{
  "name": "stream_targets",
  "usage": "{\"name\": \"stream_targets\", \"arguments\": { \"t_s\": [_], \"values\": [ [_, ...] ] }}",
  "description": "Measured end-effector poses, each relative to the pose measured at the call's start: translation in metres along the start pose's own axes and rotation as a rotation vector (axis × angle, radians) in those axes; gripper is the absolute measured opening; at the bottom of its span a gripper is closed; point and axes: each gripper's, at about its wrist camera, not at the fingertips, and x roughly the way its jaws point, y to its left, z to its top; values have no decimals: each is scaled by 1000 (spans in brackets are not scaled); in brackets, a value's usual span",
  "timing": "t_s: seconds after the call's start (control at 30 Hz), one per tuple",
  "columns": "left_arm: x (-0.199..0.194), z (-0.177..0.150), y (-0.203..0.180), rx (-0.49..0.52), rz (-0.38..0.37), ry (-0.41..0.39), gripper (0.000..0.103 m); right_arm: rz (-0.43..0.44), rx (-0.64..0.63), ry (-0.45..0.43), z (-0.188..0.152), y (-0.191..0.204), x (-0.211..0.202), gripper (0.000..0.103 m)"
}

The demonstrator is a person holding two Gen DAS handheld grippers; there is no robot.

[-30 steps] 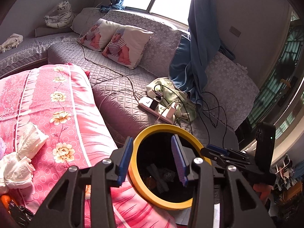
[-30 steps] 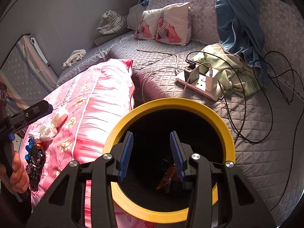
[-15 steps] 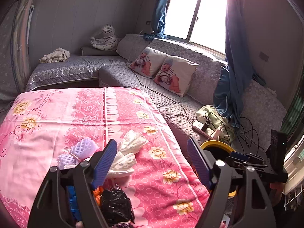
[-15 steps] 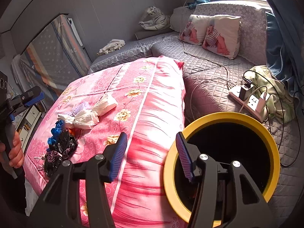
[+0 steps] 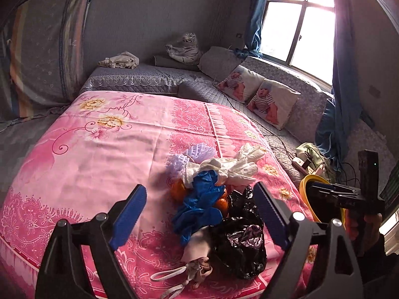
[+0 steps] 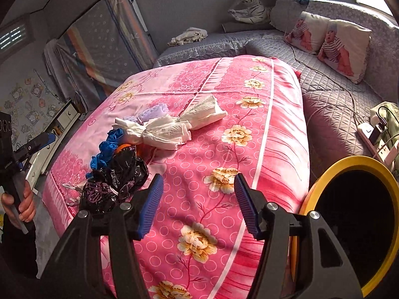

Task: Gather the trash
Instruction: 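Move both open tools back to the black bags on the bed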

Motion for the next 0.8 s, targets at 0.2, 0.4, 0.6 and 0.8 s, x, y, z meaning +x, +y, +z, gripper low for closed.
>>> {"name": "stream_targets", "arguments": {
  "t_s": [0.2,0.4,0.6,0.8],
  "values": [
    [-2,-38,11,24,-55,53,84,60,-44,57,1,31,25,56],
    [10,-62,6,92,-85,122,84,127,-72,114,1,59,47,56],
    [23,-71,10,77,-107,156,84,177,-80,149,4,76,60,55],
    [35,-72,12,67,-107,183,84,200,-78,161,11,86,73,55]
  ]
}}
